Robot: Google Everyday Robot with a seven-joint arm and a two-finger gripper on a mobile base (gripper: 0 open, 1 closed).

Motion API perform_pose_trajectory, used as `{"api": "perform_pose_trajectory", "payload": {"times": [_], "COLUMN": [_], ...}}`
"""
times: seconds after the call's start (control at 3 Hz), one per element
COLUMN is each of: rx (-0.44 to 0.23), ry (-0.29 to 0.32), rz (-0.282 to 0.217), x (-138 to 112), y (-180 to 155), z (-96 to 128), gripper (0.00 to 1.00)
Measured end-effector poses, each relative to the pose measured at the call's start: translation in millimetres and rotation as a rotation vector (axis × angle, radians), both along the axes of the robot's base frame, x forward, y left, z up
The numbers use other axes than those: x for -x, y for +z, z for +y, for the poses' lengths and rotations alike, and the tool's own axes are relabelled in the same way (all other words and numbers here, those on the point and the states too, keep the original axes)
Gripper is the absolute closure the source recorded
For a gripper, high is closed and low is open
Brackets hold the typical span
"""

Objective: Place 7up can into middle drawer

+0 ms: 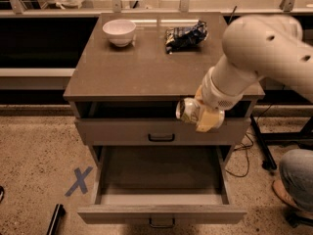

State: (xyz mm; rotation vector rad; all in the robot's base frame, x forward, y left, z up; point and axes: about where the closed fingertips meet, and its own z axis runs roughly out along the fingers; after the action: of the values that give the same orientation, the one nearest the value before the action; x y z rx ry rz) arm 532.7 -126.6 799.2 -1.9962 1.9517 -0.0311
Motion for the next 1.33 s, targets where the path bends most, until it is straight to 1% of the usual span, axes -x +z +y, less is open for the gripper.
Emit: {"api": "perform_pose_trajectory", "payload": {"times": [0.33,0.67,1.0,1.33], "rx": [-0.072,-0.070,-0.072,-0.082], "ry": [-0.089,-0.124,-0.128,-0.158], "rz": [0.093,0.130,0.127,0.106], "x": [20,34,34,28], "y": [-82,-135,-140,-157], "z": [-13,-17,-17,-18], "gripper": [1.00,1.00,1.00,1.00]}}
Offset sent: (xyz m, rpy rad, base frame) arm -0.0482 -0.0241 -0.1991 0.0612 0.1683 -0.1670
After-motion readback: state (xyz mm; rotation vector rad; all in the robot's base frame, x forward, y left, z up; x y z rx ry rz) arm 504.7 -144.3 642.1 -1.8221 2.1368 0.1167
